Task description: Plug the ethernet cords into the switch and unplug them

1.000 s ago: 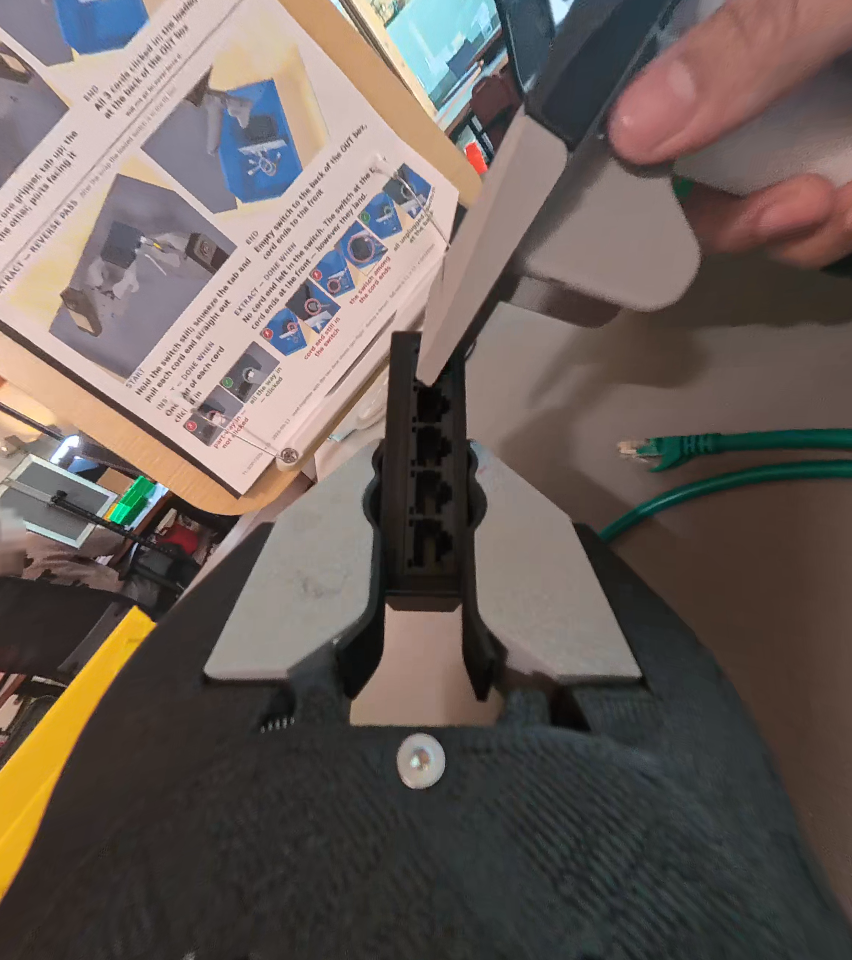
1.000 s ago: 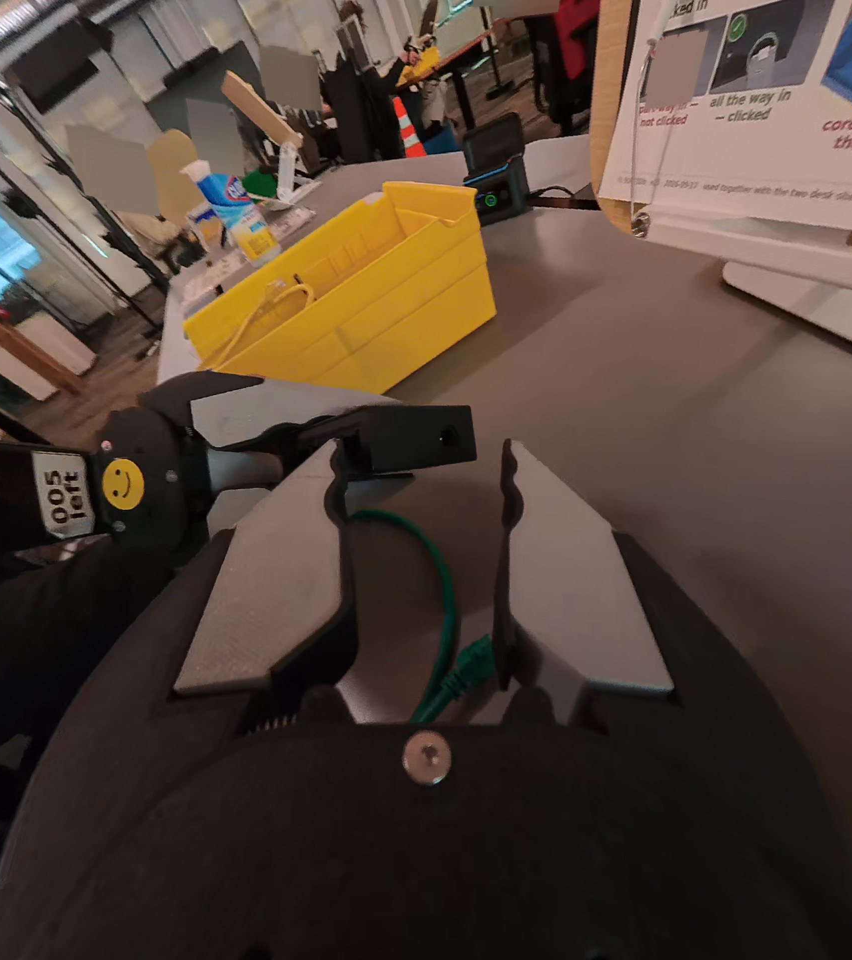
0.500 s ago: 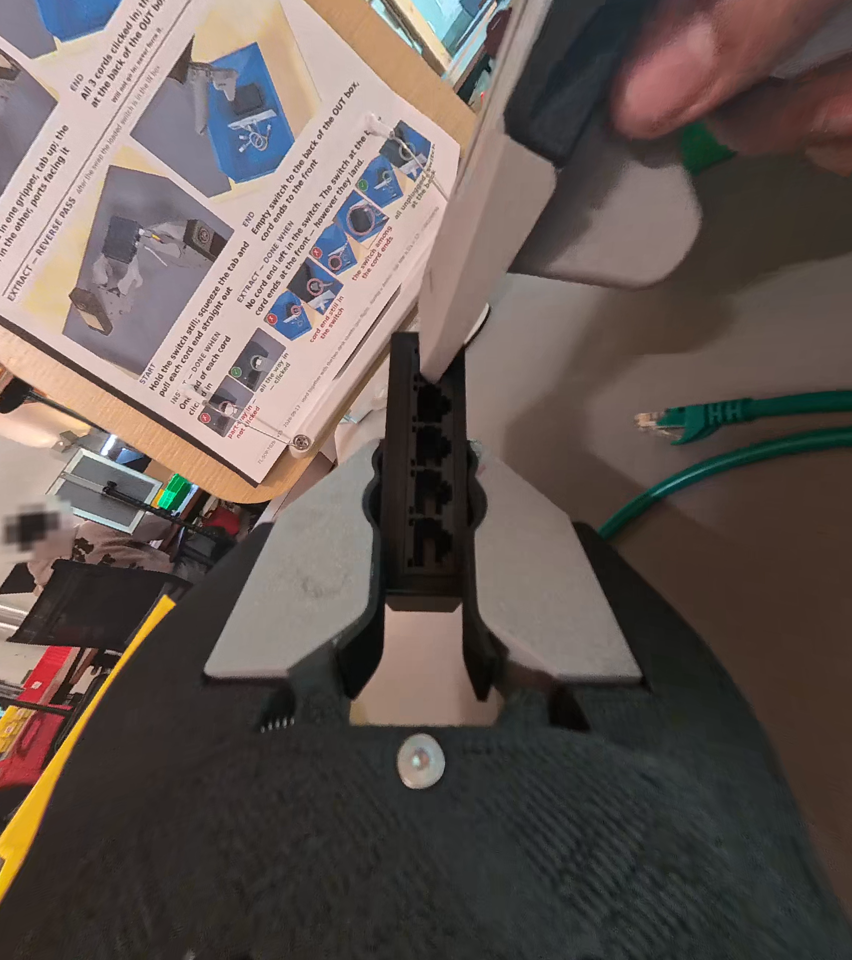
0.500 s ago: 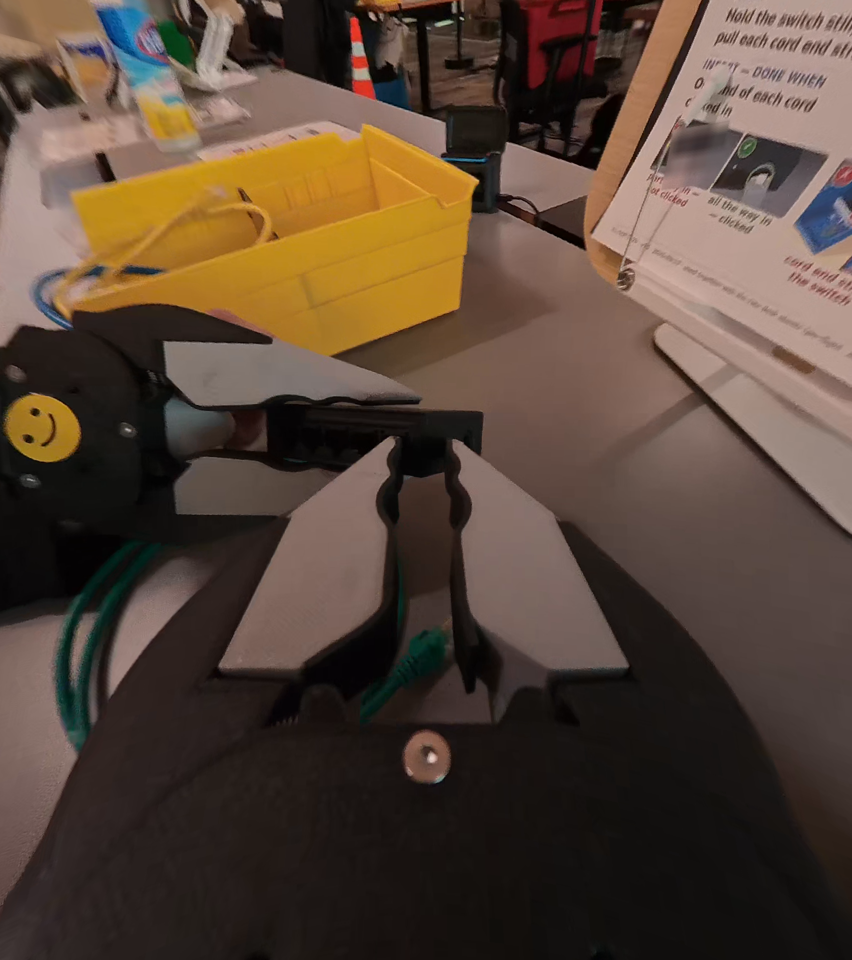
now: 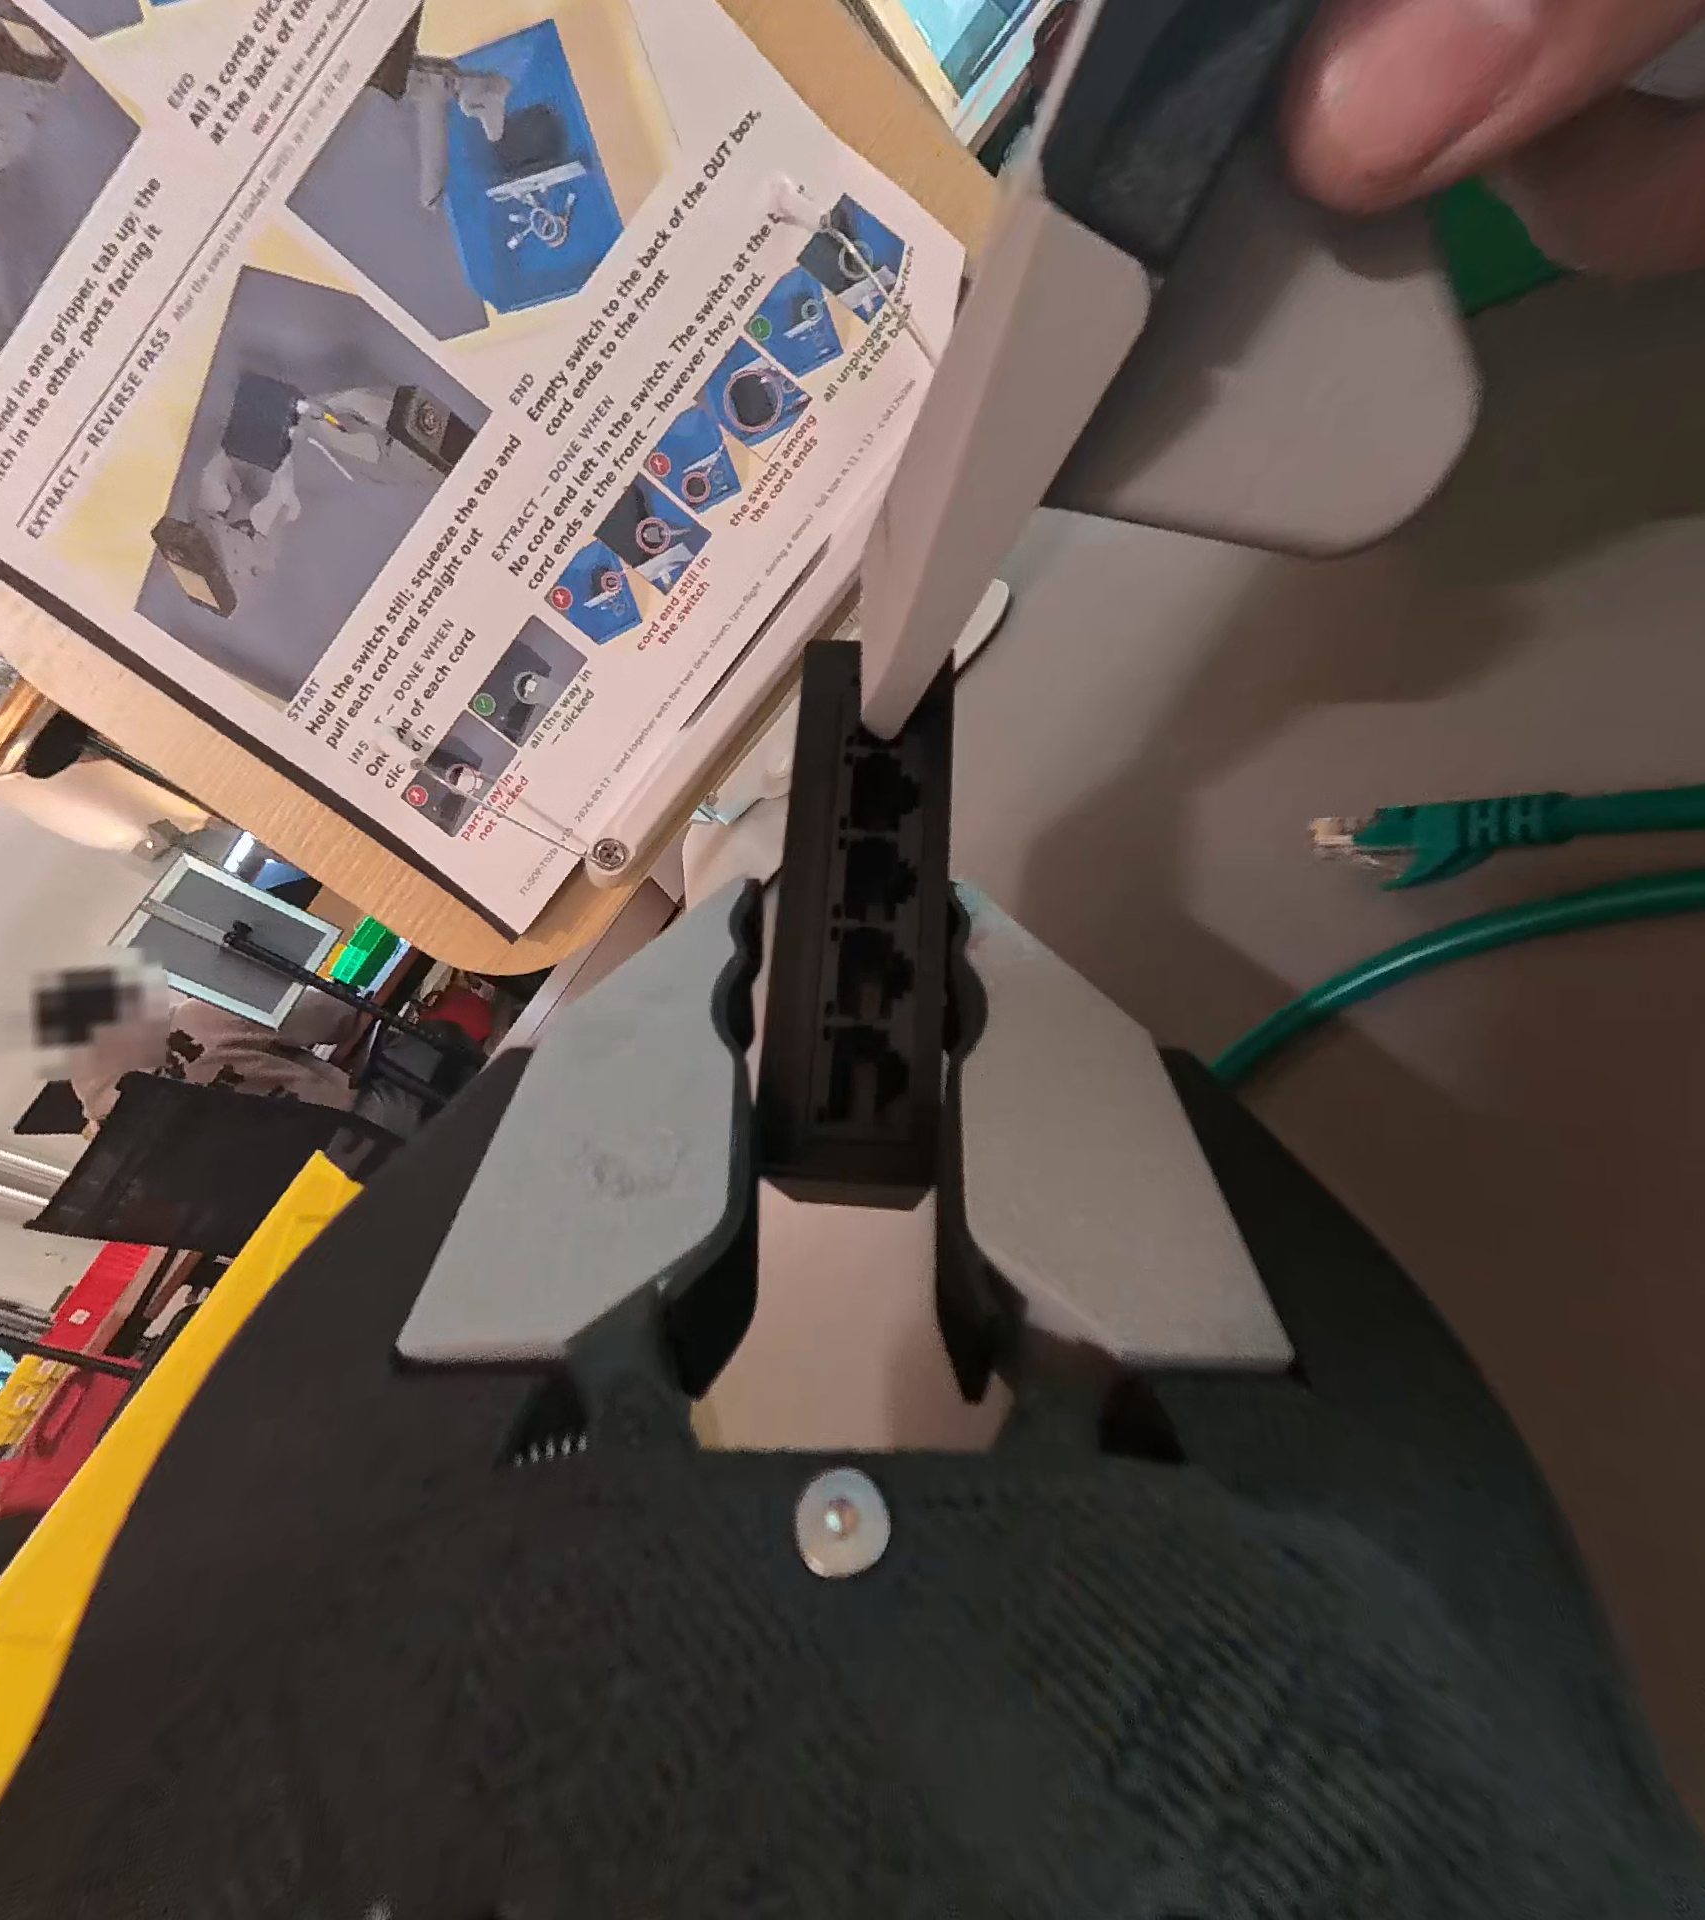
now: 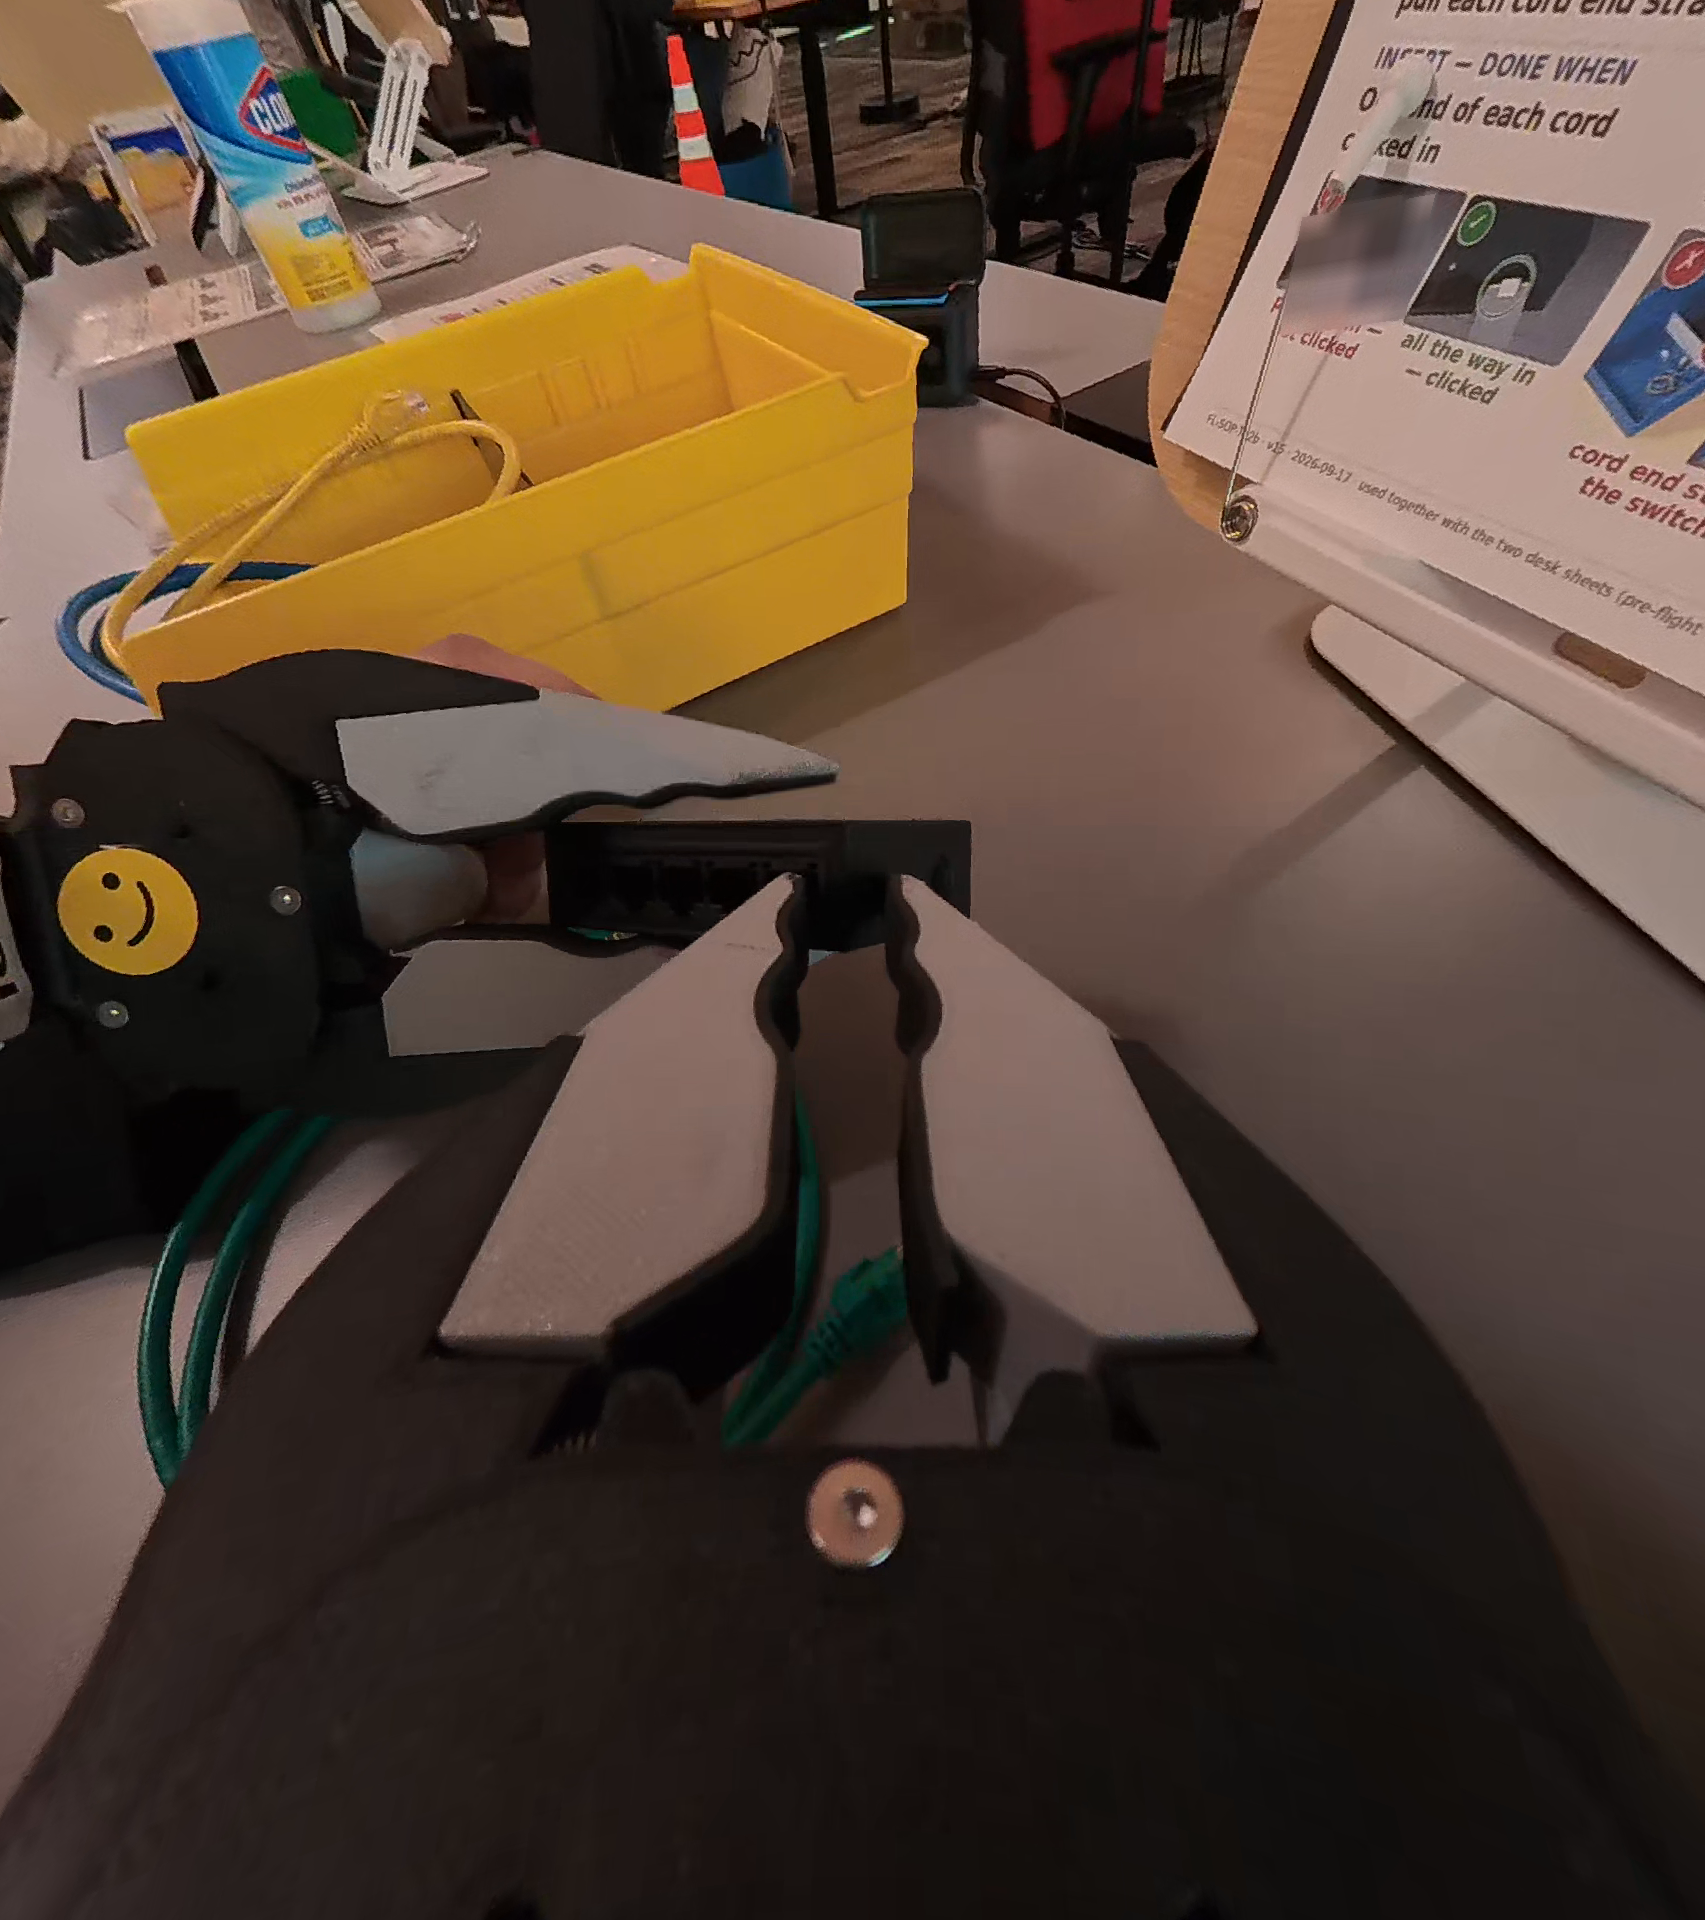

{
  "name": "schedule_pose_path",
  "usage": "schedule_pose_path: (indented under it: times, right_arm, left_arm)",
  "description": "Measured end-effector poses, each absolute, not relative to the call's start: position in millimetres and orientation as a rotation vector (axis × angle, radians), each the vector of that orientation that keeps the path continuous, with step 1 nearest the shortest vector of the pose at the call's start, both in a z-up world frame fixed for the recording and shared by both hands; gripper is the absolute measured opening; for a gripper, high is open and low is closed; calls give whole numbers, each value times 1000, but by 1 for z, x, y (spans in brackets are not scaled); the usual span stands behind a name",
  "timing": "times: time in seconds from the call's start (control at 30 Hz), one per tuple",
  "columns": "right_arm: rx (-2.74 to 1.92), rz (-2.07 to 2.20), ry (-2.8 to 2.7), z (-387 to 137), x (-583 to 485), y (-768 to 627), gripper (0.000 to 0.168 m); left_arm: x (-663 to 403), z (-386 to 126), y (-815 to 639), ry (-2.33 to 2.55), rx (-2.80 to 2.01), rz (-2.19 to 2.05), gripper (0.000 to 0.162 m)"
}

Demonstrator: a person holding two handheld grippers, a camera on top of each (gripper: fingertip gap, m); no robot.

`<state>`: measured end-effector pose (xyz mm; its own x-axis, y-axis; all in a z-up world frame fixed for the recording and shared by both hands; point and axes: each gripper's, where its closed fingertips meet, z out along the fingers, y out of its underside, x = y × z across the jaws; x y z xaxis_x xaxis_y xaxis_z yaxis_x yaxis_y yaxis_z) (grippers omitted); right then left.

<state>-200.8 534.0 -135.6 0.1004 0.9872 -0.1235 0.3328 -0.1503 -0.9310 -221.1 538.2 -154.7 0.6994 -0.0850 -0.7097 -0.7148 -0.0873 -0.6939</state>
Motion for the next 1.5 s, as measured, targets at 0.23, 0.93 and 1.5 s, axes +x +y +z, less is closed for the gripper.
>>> schedule_pose_path:
  times: [0.23, 0.93, 1.5]
  right_arm:
    - [-1612, 1185, -1265, -126, -196, 537, 11]
    - [-1670, 1208, -1217, -134, -198, 544, 16]
    - [-1518, 1379, -1172, -105, -195, 533, 20]
  left_arm:
    - [-230, -159, 540, 628, -1643, 589, 35]
    - [-219, -148, 535, 695, -1588, 597, 33]
    - [-232, -151, 536, 649, -1628, 615, 33]
